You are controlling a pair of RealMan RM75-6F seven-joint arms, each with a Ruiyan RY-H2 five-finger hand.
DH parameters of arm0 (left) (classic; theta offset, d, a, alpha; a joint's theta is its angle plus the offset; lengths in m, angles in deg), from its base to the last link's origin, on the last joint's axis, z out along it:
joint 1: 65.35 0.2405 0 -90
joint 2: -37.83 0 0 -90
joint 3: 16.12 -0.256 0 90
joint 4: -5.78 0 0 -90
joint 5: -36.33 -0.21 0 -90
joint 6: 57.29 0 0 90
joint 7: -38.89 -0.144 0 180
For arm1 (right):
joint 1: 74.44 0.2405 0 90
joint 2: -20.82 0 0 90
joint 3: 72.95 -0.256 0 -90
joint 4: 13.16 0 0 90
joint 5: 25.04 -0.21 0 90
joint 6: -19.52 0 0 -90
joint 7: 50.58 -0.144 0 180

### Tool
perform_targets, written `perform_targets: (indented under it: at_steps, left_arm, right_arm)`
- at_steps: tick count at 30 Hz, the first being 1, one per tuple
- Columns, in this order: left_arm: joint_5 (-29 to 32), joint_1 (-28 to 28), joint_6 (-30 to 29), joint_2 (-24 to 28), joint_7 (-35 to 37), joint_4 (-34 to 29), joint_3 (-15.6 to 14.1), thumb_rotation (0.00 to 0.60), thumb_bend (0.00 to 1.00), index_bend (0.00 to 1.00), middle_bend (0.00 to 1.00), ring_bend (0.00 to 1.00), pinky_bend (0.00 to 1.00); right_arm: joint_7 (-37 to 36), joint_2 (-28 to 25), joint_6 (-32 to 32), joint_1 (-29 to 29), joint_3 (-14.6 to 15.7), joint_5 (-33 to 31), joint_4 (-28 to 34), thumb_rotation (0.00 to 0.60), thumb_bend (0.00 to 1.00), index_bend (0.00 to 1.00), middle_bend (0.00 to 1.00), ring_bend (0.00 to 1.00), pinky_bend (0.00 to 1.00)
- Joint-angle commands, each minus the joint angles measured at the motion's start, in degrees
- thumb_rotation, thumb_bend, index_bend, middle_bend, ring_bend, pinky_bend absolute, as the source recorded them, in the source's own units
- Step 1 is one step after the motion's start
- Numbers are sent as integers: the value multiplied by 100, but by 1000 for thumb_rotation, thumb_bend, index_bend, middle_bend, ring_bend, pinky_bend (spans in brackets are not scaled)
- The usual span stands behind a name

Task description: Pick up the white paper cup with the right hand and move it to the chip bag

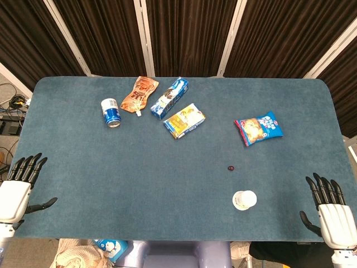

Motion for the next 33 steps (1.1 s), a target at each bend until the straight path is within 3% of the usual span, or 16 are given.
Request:
perform_targets:
  at_steps: [1,10,17,22,33]
  left_arm:
    - [-3,1,-3,1,0,0,0,600,13,0,0,0,0]
    - [21,2,13,-9,-3,21,5,600,13,0,0,0,0]
    - [100,-22,100,-2,25,11,20,600,13,0,0,0,0]
    - [140,-33,138,9,17,-28,30,600,12,0,0,0,0]
    - [134,-45,175,4,-56,-67,17,600,13,0,0,0,0]
  right_arm:
    - [-3,-5,-6,-2,3,-3,2,600,329,0,0,0,0]
    - [-80,-40,-177,91,126,239,83,600,328,0,0,0,12]
    - [-178,-11,-575,308,189,309,243,600,328,0,0,14,200]
    - [157,123,-901,467,215,317,288,600,328,0,30,108,289]
    - [1003,470,-1521,686,276,88,451,600,328,0,34,124,302]
